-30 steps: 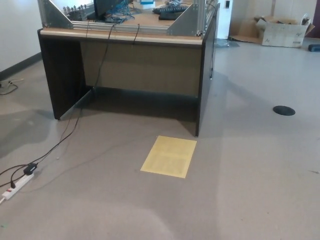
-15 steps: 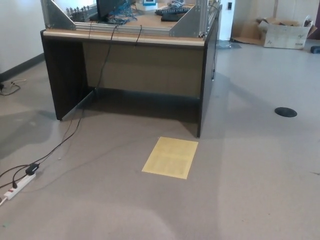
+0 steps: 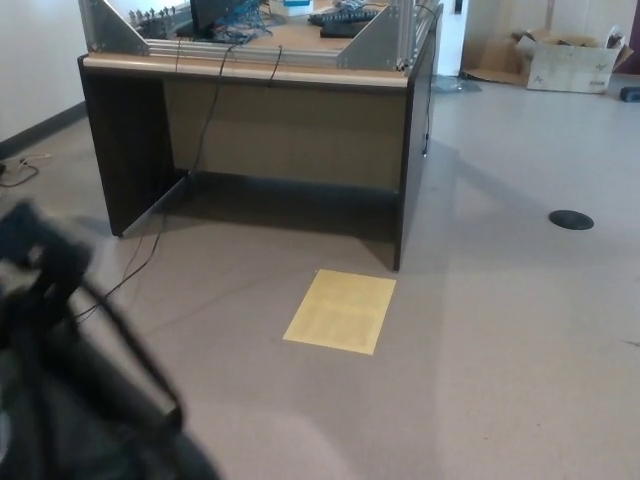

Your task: A person hands over a black lunchbag to the robot and the robot uses its left hand to grab the strips of the lunchbag, the gives it back to the person.

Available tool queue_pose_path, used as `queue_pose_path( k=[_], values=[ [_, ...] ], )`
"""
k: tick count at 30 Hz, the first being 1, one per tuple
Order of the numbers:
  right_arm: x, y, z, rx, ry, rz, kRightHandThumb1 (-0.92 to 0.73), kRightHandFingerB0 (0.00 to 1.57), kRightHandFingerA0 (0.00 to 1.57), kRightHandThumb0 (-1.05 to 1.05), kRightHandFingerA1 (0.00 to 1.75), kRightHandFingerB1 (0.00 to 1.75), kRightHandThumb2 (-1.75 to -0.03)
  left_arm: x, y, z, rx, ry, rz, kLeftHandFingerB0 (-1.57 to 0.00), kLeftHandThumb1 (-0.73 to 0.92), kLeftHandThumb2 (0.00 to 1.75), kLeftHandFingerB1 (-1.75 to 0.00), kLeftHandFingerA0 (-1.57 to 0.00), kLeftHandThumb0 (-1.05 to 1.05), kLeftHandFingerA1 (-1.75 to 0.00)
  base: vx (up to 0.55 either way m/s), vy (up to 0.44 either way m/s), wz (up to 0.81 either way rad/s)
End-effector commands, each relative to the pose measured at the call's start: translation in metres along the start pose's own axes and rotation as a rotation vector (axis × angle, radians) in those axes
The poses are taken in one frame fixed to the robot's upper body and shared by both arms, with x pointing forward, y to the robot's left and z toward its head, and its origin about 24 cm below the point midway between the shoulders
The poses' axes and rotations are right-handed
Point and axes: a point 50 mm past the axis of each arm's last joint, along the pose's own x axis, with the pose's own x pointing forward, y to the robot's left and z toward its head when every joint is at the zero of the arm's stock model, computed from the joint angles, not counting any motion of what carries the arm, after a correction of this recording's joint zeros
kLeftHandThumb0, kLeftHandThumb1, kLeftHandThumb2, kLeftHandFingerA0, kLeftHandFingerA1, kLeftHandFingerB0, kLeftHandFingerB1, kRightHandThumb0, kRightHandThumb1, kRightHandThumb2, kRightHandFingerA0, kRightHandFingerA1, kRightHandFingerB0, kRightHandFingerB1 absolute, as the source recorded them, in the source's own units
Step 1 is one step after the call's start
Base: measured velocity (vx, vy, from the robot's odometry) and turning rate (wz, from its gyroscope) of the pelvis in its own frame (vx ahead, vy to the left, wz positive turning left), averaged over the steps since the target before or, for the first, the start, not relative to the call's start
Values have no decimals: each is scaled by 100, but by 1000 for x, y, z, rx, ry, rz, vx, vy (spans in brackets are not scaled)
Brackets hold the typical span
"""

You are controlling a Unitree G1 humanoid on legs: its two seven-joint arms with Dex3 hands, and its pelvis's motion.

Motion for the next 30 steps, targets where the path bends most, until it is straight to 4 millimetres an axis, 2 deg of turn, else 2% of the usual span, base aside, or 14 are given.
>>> queue_pose_path(
  k=[1, 4, 8, 9, 12, 13, 14, 17, 18, 19, 24, 25, 29, 30],
  values=[
    [-3, -3, -3, 4, 10, -38, -82, 48, 47, -61, 42, 39, -65, 78, -45, 29, -8, -92, -59, -53, 63, 56, -172, -81, -23, -175, 0, 0, 0],
    [-3, -3, -3, -6, 15, -30, -82, 47, 48, -60, 42, 39, -65, 99, -62, 42, -35, -102, -74, -84, 46, 80, -128, -114, -37, -143, 0, 0, 0],
    [-3, -2, -3, 4, 15, -32, -65, 38, 41, -56, 57, 54, -104, 124, -78, 59, -55, -101, -55, -88, 46, 81, -128, -115, -39, -143, 0, 0, 0],
    [-2, -3, -3, 11, 15, -33, -65, 39, 42, -55, 57, 54, -104, 129, -80, 63, -63, -107, -44, -48, 68, 54, -158, -65, -36, -168, 0, 0, 0],
    [0, -2, -2, 21, 27, -29, -65, 39, 42, -56, 57, 54, -104, 149, -91, 87, -99, -147, -18, -57, 64, 56, -174, -86, -27, -175, 0, 0, 0],
    [0, -1, -2, 22, 23, -32, -69, 39, 43, -62, 57, 52, -105, 156, -96, 97, -114, -160, -24, -91, 46, 81, -130, -119, -36, -145, 0, 0, 0],
    [-1, -1, -2, 28, 21, -31, -81, 48, 49, -58, 42, 40, -65, 158, -98, 102, -126, -174, -29, -90, 46, 81, -129, -117, -34, -143, 0, 0, 0],
    [-6, 0, -7, 39, 31, -27, -67, 38, 41, -57, 57, 53, -105, 162, -108, 121, -115, -224, -26, -60, 61, 56, -169, -85, -28, -175, 0, 0, 0],
    [-8, 2, -9, 39, 37, -21, -81, 50, 51, -59, 43, 41, -65, 160, -115, 132, -132, -248, -49, -89, 43, 80, -128, -118, -37, -144, 0, 0, 0],
    [-9, 2, -10, 37, 41, -15, -68, 42, 45, -61, 58, 54, -105, 159, -120, 139, -145, -264, -62, -87, 44, 80, -126, -120, -38, -145, 0, 0, 0],
    [-9, 3, -10, 20, 43, 2, -69, 42, 45, -64, 57, 54, -106, 159, -133, 167, -210, -319, -109, -86, 45, 81, -121, -120, -37, -143, 0, 0, 0],
    [-9, 3, -11, 21, 43, 3, -69, 42, 45, -64, 57, 54, -106, 159, -134, 171, -213, -331, -108, -77, 59, 57, -139, -86, -32, -175, 0, 0, 0],
    [-9, 4, -10, 16, 50, 13, -83, 50, 49, -62, 42, 41, -66, 161, -139, 186, -211, -362, -118, -80, 59, 58, -135, -87, -35, -174, 0, 0, 0],
    [-9, 4, -10, 13, 49, 16, -83, 50, 49, -61, 42, 41, -66, 161, -140, 189, -228, -371, -128, -85, 46, 85, -118, -119, -38, -139, 0, 0, 0]
  ],
)
